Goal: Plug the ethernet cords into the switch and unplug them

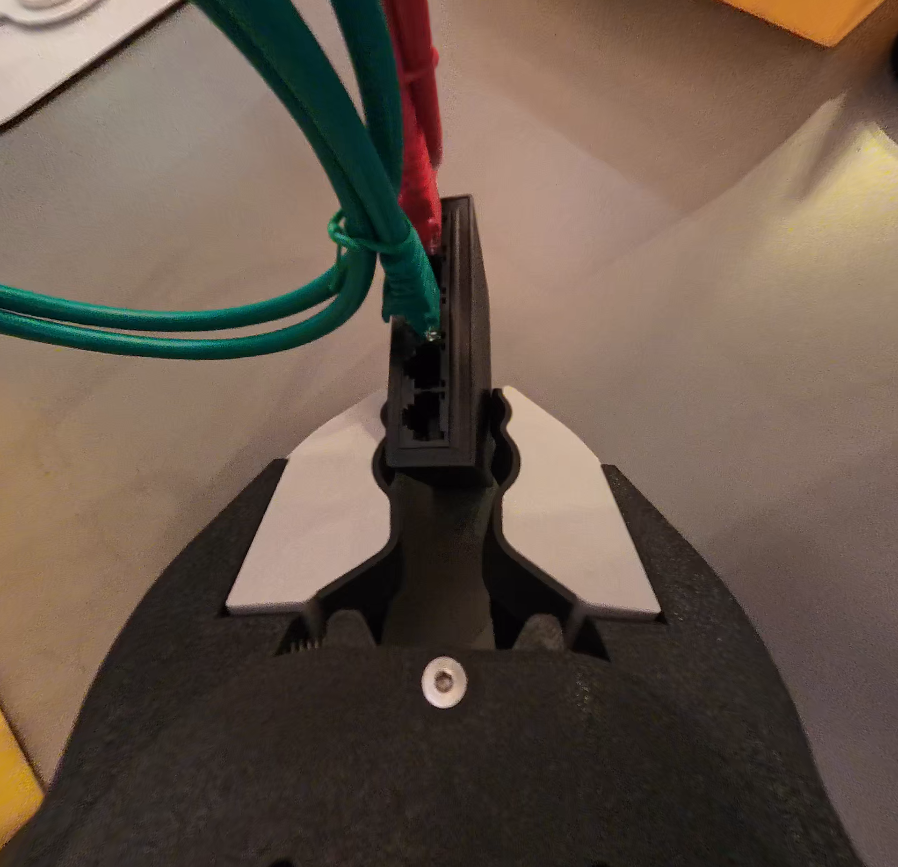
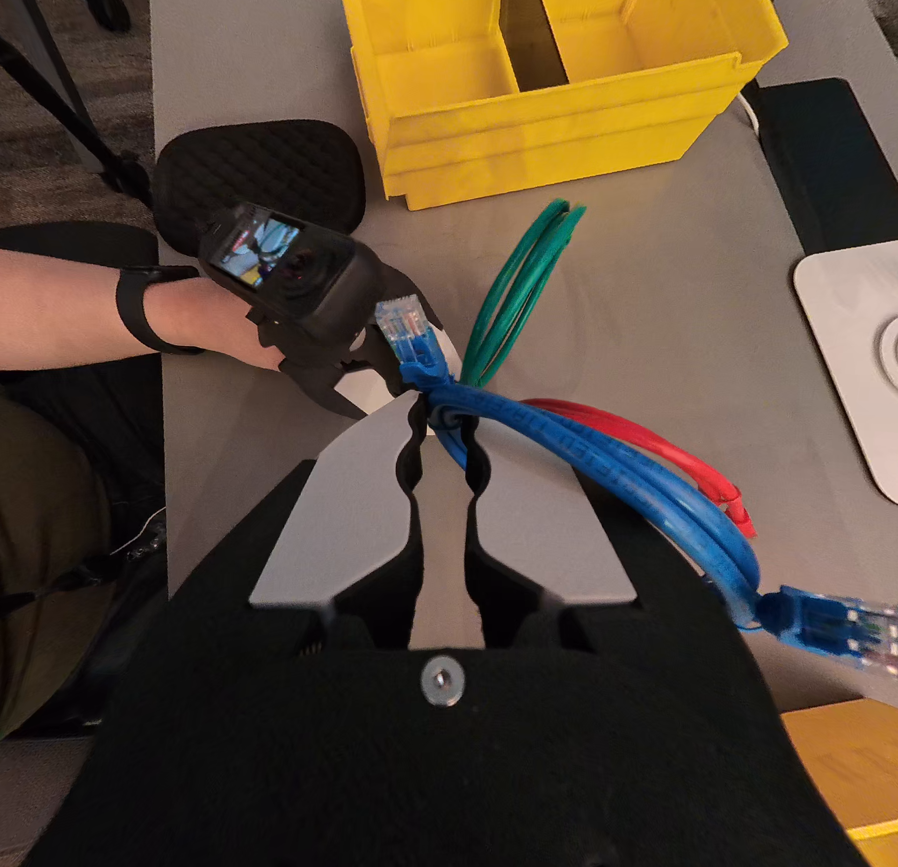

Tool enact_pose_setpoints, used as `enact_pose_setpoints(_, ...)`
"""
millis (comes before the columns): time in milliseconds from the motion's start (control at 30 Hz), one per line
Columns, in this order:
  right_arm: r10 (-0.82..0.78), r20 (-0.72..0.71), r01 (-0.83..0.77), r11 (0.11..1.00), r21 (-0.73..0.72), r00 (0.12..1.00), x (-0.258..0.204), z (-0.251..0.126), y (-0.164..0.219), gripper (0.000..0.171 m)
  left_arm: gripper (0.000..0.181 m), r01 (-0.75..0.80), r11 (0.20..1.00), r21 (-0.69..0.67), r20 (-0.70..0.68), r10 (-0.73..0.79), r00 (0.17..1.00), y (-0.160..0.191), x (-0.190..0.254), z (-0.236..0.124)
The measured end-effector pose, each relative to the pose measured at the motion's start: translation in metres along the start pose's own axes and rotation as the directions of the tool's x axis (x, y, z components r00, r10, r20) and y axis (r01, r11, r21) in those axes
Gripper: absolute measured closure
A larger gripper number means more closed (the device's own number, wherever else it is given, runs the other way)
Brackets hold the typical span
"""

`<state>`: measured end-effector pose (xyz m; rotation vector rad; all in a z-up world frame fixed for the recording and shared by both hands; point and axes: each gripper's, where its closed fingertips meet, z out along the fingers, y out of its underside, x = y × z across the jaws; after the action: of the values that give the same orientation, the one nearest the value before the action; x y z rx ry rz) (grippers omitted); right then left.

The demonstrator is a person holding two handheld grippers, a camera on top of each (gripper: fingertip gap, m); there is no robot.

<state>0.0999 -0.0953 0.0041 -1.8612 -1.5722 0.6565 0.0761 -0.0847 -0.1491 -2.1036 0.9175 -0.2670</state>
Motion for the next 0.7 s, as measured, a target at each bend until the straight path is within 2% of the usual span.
enact_pose_setpoints(233, -0.025, -0.004, 0.025, 1.0, -0.017, 1.0, -0.003, 0.001, 0.001, 0.157, 0.144, 0.05, 0.999, -0.013, -0.038, -0.05, 0.998, 0.002, 0.0, 0.002)
enact_pose_setpoints(400, -0.03, -0.006, 0.03, 0.999, -0.015, 1.0, -0.003, 0.0, 0.001, 0.157, 0.151, 0.082, 0.996, -0.032, -0.071, -0.084, 0.994, 0.002, 0.003, 0.003)
enact_pose_setpoints(600, -0.048, 0.022, 0.049, 0.998, -0.027, 0.999, -0.01, -0.005, 0.003, 0.157, 0.152, -0.045, 0.998, 0.051, 0.115, 0.039, 0.993, -0.016, -0.022, -0.017)
enact_pose_setpoints(700, -0.039, 0.02, 0.039, 0.999, -0.036, 0.999, -0.014, -0.008, 0.003, 0.157, 0.152, -0.18, 0.983, 0.029, 0.259, 0.167, 0.951, -0.031, -0.041, -0.032)
